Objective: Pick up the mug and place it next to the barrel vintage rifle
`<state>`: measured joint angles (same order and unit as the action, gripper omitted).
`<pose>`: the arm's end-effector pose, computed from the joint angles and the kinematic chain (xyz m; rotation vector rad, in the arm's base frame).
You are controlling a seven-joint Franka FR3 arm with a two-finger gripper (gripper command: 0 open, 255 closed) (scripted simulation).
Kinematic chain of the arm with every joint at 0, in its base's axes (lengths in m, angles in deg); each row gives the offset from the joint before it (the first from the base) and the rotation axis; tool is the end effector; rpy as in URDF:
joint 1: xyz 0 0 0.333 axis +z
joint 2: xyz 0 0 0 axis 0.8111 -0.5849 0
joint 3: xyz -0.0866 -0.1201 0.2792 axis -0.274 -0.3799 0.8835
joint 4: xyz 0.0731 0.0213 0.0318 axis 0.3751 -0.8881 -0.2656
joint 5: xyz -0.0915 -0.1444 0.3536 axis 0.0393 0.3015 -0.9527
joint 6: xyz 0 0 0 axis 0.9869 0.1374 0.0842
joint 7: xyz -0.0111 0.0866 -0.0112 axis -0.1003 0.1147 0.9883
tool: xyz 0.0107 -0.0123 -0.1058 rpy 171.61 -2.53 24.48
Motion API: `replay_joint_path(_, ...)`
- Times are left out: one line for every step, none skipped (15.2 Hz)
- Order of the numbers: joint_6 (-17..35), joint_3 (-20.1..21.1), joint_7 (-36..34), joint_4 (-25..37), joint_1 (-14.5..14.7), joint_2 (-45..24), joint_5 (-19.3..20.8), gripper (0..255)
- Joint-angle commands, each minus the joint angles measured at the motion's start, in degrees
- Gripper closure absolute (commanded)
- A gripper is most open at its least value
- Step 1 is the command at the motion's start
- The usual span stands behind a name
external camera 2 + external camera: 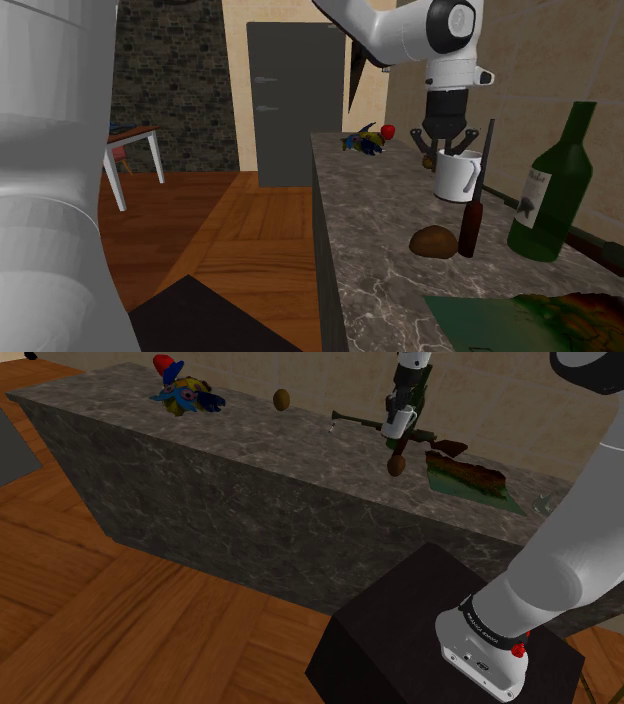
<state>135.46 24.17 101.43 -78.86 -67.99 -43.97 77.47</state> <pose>0.5935 -0.2552 0.4603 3.0740 0.1226 0.0010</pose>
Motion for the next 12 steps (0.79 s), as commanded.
replay_joint_path(1.6, 0.0, -0.1, -1.2, 0.0, -0.3, 0.0, 255)
replay_joint_path(2.3, 0.0, -0.1, -1.8, 0.0, -0.5, -0.1, 255)
replay_joint_path(3.0, 0.1, -0.1, -2.3, 0.0, -0.6, -0.1, 255)
replay_joint_path(3.7, 0.1, -0.1, -2.8, 0.0, -0.8, -0.1, 255)
replay_joint_path(4.4, 0.1, -0.1, -3.3, 0.0, -1.0, -0.1, 255)
replay_joint_path(5.1, 0.1, -0.1, -3.8, 0.0, -1.2, -0.2, 255)
replay_joint_path(5.8, 0.1, -0.1, -4.3, 0.0, -1.4, -0.2, 255)
replay_joint_path(6.5, 0.1, -0.1, -4.8, 0.0, -1.7, -0.2, 255)
replay_joint_path(7.2, 0.1, -0.2, -5.2, 0.0, -1.9, -0.3, 255)
replay_joint_path(7.8, 0.2, -0.2, -5.7, 0.0, -2.2, -0.3, 255)
replay_joint_path(8.5, 0.2, -0.2, -6.1, -0.1, -2.4, -0.4, 255)
replay_joint_path(9.2, 0.2, -0.2, -6.5, -0.1, -2.7, -0.4, 255)
